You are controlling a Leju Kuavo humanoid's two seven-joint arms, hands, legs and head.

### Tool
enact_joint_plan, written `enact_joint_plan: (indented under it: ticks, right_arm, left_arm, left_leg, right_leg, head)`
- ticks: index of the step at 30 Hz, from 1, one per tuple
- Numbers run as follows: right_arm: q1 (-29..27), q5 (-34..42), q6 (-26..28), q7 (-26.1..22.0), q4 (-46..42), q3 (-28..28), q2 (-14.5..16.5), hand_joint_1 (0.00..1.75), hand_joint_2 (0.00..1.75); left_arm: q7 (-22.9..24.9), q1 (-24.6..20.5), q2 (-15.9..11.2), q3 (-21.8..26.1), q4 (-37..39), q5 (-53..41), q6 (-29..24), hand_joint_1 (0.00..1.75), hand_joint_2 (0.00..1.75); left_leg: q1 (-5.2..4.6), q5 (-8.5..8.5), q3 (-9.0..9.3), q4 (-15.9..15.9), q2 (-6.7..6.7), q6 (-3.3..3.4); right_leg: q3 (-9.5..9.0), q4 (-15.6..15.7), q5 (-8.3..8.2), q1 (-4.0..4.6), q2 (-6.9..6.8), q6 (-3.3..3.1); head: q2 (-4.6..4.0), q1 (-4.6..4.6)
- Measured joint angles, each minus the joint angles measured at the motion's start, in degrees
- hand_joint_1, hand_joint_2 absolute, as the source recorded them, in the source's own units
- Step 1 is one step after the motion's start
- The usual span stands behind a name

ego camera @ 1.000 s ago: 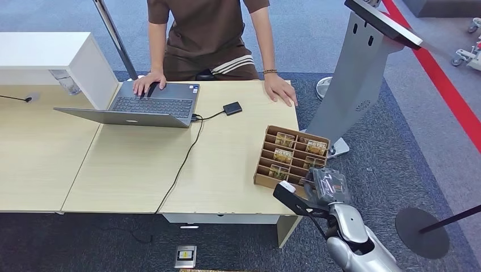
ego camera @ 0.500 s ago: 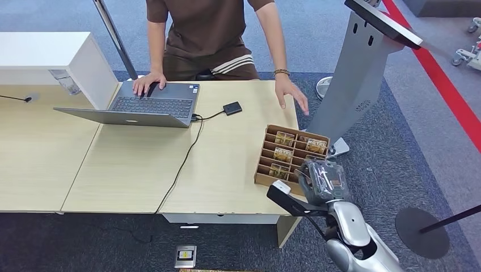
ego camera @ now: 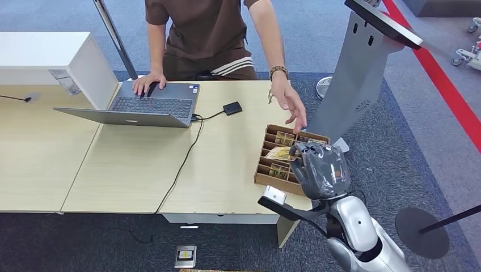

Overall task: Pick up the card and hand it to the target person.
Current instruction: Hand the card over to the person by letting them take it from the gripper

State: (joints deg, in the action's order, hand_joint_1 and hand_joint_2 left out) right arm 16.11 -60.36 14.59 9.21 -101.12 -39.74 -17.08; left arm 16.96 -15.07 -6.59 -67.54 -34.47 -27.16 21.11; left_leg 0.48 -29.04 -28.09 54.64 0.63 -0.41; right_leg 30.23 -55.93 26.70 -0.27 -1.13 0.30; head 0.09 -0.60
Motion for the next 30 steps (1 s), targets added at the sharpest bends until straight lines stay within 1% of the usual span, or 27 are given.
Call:
enact_joint_plan:
  ticks: [5, 9, 15, 18, 21, 25, 28, 30]
  right_arm:
    - [2.0, -2.4, 1.1, -1.0, -0.8, -0.8, 0.7, 1.75, 1.75]
    - [3.7, -3.8, 0.7, 0.3, -0.1, -1.5, 1.6, 1.75, 1.75]
    - [6.2, -8.4, -2.1, 5.9, 2.7, -2.5, 2.7, 1.75, 1.75]
    - [8.1, -10.4, -4.1, 9.7, 6.1, -3.1, 3.8, 1.75, 1.75]
    - [9.8, -11.7, -4.2, 13.5, 10.1, -3.7, 5.1, 1.75, 1.75]
    - [11.4, -12.4, -1.3, 18.2, 15.2, -4.1, 6.9, 0.0, 1.75]
    - [12.1, -10.1, 1.8, 17.8, 17.7, -4.0, 7.7, 0.0, 1.75]
    - [12.1, -5.5, 3.3, 16.0, 18.7, -4.0, 8.2, 0.0, 1.75]
  left_arm:
    - [0.0, 0.0, 0.0, 0.0, 0.0, 0.1, 0.2, 0.0, 0.0]
    - [-0.1, -0.1, 0.0, 0.0, 0.0, 0.2, 0.2, 0.0, 0.0]
    - [0.0, -0.7, 0.1, -0.2, 0.0, 0.8, 0.8, 0.0, 0.0]
    - [0.2, -1.2, 0.3, -0.3, 0.0, 1.6, 1.1, 0.0, 0.0]
    - [0.4, -1.7, 0.5, -0.3, 0.0, 2.3, 1.2, 0.0, 0.0]
    - [0.7, -2.1, 0.8, -0.5, 0.0, 3.5, 1.0, 0.0, 0.0]
    - [0.8, -2.1, 0.9, -0.7, 0.0, 4.2, 0.7, 0.0, 0.0]
    - [0.8, -2.1, 0.9, -0.8, 0.0, 4.8, 0.4, 0.0, 0.0]
  left_leg:
    - [0.0, 0.0, 0.0, 0.0, 0.0, 0.0]
    - [0.0, 0.0, -0.01, 0.0, 0.0, 0.0]
    - [0.0, 0.0, -0.04, 0.0, 0.0, 0.0]
    - [0.0, 0.01, -0.04, 0.0, 0.0, -0.01]
    - [0.0, 0.02, -0.04, 0.0, 0.0, -0.02]
    - [0.0, 0.03, -0.05, 0.0, 0.01, -0.03]
    - [0.01, 0.03, -0.05, 0.0, 0.01, -0.03]
    - [0.0, 0.03, -0.06, 0.0, 0.01, -0.03]
  right_leg:
    - [0.0, 0.0, 0.0, 0.0, 0.0, 0.0]
    - [0.0, 0.0, 0.0, 0.0, 0.0, 0.0]
    - [0.01, 0.0, 0.0, 0.0, 0.0, 0.0]
    - [0.01, 0.0, 0.0, 0.0, 0.01, 0.0]
    - [0.01, 0.0, -0.01, 0.0, 0.01, 0.0]
    - [0.02, 0.0, -0.01, 0.0, 0.01, 0.0]
    - [0.03, 0.0, 0.0, 0.0, 0.01, 0.0]
    - [0.05, 0.0, 0.0, 0.0, 0.01, 0.0]
  head:
    - [0.0, 0.01]
    - [0.0, 0.01]
    - [0.0, 0.01]
    - [0.0, 0.01]
    - [0.0, 0.01]
    - [0.0, 0.01]
    - [0.0, 0.01]
    - [-0.01, 0.01]
